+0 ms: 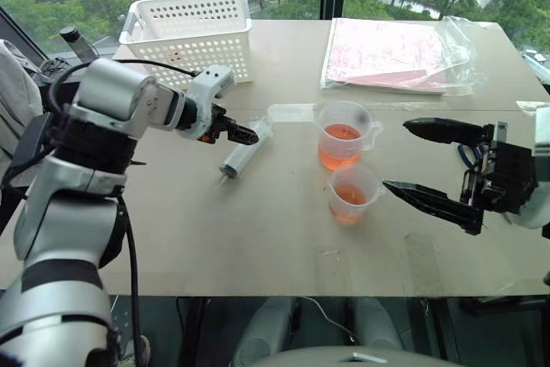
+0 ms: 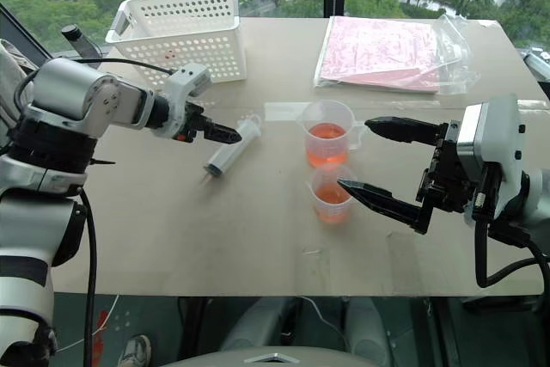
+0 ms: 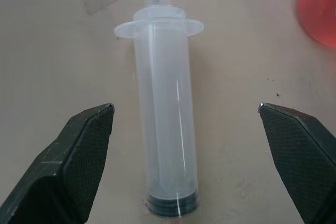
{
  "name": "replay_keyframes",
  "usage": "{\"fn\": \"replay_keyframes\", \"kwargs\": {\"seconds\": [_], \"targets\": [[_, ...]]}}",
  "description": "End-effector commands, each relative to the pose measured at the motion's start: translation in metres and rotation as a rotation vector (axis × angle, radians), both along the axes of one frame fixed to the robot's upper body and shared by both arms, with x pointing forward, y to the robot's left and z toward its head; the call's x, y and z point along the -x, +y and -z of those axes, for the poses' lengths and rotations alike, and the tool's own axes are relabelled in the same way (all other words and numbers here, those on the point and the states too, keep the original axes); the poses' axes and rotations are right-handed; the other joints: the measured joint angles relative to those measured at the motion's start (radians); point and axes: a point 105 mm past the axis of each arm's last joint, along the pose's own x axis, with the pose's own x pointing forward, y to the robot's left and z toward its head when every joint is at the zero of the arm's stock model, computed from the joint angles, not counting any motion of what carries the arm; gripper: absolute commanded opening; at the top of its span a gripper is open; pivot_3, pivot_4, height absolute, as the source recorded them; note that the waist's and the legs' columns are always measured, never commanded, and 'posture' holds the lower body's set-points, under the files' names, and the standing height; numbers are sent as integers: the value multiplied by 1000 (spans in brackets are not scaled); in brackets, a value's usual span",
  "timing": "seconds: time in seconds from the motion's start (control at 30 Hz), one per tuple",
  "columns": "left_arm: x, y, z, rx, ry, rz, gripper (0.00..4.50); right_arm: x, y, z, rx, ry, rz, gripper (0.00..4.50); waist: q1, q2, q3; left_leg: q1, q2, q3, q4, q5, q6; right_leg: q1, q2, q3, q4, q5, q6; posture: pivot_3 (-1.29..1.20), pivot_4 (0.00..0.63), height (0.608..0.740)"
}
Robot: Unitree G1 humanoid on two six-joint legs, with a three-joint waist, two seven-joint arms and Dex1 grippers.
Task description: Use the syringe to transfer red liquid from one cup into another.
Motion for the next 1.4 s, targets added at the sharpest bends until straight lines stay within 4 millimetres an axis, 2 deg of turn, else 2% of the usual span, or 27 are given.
{"fn": "replay_keyframes", "kwargs": {"seconds": [0.03, 0.17, 0.2, 0.23, 0.27, 0.37, 0.43, 0.57, 0.63, 0.73, 0.8, 0.87, 0.93, 1.03, 1.13, 1.27, 1.4], "targets": [[-10, 7, 4, -65, 6, -4, 4500, 8, -4, -15, 6, -71, 19, 4414, -1, 0, 0, 0, 0, 0, 0, 0, 0, 0, 0, 0, 0, 0, 0, 0, 150, 740], [-18, 9, 25, -98, 56, -5, 4500, 13, -3, -12, 37, -60, 20, 4414, -3, 0, 0, 0, 0, 0, 0, 0, 0, 0, 0, 0, 0, 0, 0, 0, 150, 740], [-18, 7, 30, -96, 74, 7, 3983, 14, -2, -11, 40, -56, 22, 4500, -3, -1, 0, 0, 0, 0, 0, 0, 0, 0, 0, 0, 0, 0, 0, 0, 150, 740], [-18, 5, 34, -94, 87, 25, 3698, 15, -2, -10, 41, -52, 23, 4500, -4, -1, 1, -1, 0, 0, 0, 0, 0, 0, 0, 0, 0, 0, 0, 0, 150, 740], [-17, 3, 36, -90, 96, 39, 3232, 17, -2, -9, 43, -47, 25, 4500, -4, -2, 1, -2, 0, 0, 0, 0, 0, -1, 0, 0, 0, 0, 0, 0, 150, 740], [-18, 1, 32, -66, 81, 62, 1874, 18, -2, -7, 42, -42, 37, 4500, -3, -2, 1, -2, 0, 0, 1, 0, 0, -1, -1, 0, 0, 0, 0, 0, 150, 740], [-17, 0, 22, -2, 62, 59, 1437, 20, -2, -6, 23, -30, 43, 4500, -4, -2, 1, -2, 0, 0, 1, 0, 0, -1, -1, 0, 0, 0, 0, 0, 150, 740], [-6, 3, -8, 196, 15, 53, 1430, 24, -2, -2, -6, -1, 54, 4500, -13, -3, 2, -3, 0, -1, 1, 0, 0, -2, -1, -1, 0, 0, 0, 0, 150, 740], [-1, 8, -30, 333, -53, 30, 1430, 24, -2, 0, -19, 6, 66, 4500, -21, -3, 2, -3, 0, -1, 1, 0, 0, -2, -1, 0, 0, 0, 0, 0, 150, 740], [3, 4, -57, 516, -161, 56, 1430, 22, -1, 1, -41, 8, 71, 4500, -21, -3, 2, -2, 0, -1, 1, 0, 0, -2, -1, 0, 1, 0, 0, 0, 150, 740], [8, -13, -86, 697, -245, 120, 1430, 18, -1, 1, -46, -6, 85, 4500, -16, -3, 2, -2, 0, -1, 2, 0, 0, -2, -1, -1, 2, 0, 0, 0, 150, 740], [17, -38, -117, 820, -424, 257, 1430, 9, -2, -2, -61, -26, 111, 4500, -5, -3, 2, -2, 0, -3, 6, 0, 0, 0, -1, -4, 2, 0, 0, 0, 150, 740], [26, -60, -133, 890, -523, 345, 1430, -3, -4, -9, -102, -42, 161, 4500, 2, -4, 2, -3, 0, -3, 9, 0, 0, 2, -1, -5, 1, 0, 0, 0, 150, 740], [30, -81, -142, 962, -601, 397, 1430, -14, -4, -10, -116, -19, 200, 4500, 7, -4, 2, -2, 0, -3, 12, 0, 0, 4, -1, -4, 1, 1, 2, 0, 150, 740], [28, -107, -142, 1000, -741, 471, 1430, -32, -13, -6, -93, 11, 314, 4500, 8, -3, 1, -2, 0, -3, 11, 0, 0, 4, -1, -4, 2, 1, 1, 0, 150, 740], [21, -137, -126, 967, -871, 538, 1430, -45, -17, -10, -108, 17, 383, 4500, 8, -3, 1, -2, 0, -1, 11, 0, 0, 4, -1, -3, 2, 1, 1, 0, 150, 740], [10, -155, -92, 893, -945, 555, 1430, -56, -16, -21, -120, -25, 432, 4500, 6, -3, 1, -2, 0, 0, 11, 0, 0, 4, -1, -2, 2, 1, 1, 0, 150, 740]]}}
